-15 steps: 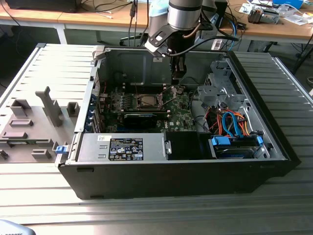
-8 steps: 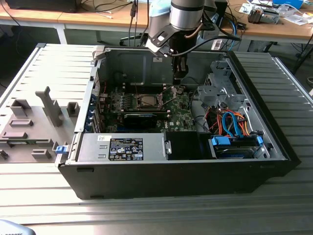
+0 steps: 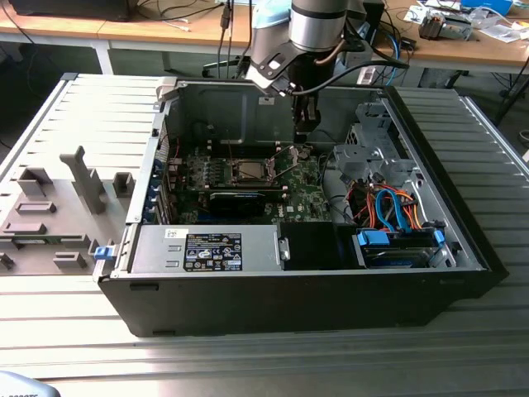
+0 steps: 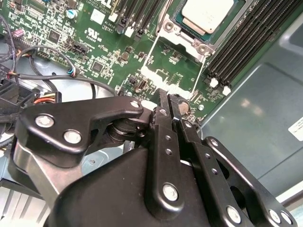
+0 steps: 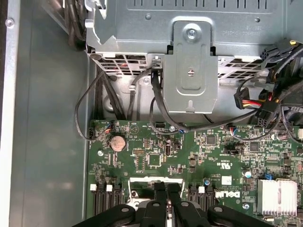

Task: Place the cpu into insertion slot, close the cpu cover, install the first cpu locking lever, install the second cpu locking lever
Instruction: 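Close the cpu cover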

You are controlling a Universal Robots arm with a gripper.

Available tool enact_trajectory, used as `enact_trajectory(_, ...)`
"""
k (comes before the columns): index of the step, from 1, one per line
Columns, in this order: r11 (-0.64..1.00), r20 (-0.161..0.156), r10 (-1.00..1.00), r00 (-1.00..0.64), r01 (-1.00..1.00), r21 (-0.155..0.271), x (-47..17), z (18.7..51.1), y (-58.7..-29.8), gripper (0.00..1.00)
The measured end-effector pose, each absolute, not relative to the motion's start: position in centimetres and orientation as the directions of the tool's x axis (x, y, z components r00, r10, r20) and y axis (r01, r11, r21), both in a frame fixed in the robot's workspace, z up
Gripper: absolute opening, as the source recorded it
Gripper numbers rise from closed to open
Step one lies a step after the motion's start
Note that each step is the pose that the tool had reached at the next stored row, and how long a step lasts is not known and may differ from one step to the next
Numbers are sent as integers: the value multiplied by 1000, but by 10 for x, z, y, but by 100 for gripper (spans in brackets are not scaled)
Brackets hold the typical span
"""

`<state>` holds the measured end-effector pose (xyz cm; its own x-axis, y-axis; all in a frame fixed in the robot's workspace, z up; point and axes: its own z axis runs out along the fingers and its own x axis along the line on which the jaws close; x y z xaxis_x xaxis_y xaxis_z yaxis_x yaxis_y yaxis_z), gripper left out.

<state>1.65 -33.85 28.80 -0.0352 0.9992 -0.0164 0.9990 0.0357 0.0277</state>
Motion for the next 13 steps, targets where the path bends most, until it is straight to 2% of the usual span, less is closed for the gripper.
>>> enact_trajectory(13, 21, -16, 1000, -21, 999, 28, 23, 286, -339, 16)
